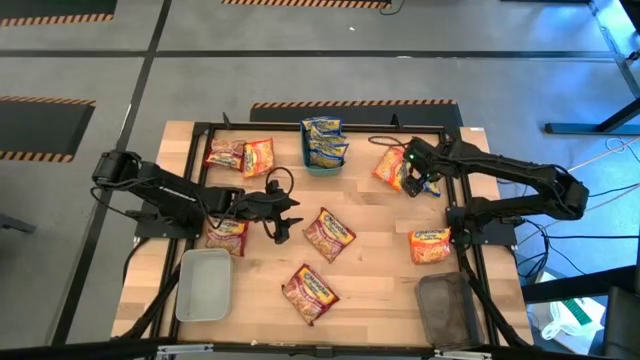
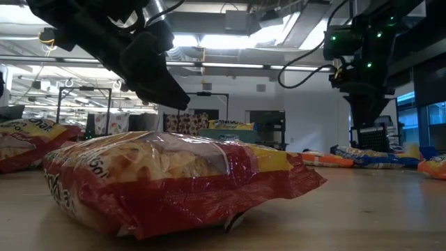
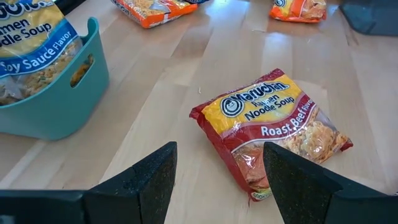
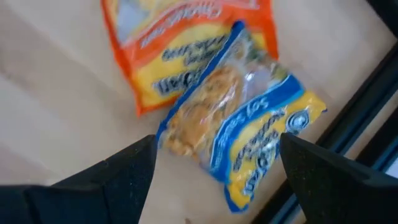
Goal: Sort Maruchan noodles
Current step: Put the blue noodle pack into the green bin
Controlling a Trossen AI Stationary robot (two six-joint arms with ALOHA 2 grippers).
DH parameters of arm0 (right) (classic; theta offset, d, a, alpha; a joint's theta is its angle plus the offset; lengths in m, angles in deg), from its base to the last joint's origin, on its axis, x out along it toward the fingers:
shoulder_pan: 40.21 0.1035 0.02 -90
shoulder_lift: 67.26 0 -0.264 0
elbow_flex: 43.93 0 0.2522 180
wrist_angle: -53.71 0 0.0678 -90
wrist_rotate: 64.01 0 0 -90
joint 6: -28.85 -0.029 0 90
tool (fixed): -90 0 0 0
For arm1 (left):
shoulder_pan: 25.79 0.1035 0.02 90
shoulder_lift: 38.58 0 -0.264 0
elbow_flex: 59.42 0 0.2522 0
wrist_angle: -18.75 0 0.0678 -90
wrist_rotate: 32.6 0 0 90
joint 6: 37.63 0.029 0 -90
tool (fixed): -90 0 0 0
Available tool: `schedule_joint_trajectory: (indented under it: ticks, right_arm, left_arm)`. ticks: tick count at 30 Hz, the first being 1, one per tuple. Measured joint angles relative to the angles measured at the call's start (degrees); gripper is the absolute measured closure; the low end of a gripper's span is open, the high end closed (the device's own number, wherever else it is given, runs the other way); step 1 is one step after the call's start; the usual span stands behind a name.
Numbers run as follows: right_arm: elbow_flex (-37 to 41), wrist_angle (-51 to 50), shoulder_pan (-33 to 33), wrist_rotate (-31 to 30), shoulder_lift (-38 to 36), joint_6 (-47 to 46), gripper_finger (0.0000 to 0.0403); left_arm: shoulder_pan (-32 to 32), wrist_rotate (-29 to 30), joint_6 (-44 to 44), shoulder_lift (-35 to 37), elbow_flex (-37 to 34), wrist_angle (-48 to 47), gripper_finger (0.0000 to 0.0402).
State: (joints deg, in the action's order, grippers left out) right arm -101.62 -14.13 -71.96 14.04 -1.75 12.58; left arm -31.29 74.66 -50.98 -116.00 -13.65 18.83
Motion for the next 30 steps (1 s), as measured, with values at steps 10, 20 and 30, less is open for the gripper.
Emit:
schedule_joint_trajectory:
  ticks: [10, 20, 30]
  right_arm:
    - [8.84, 13.70, -10.56, 8.24, 0.93, 3.08, 0.0078]
    - [9.39, 14.43, -11.43, 9.57, 8.42, 1.77, 0.0078]
    - [6.55, 4.90, -10.31, 14.67, 8.74, 1.02, 0.0078]
  left_arm:
    - [-0.22, -0.11, -0.02, 0.00, 0.00, -0.02, 0.0169]
    - [-0.22, -0.18, -0.07, 0.02, 0.00, -0.02, 0.0169]
    - [-0.20, -0.20, -1.11, 0.02, 0.00, -0.02, 0.0169]
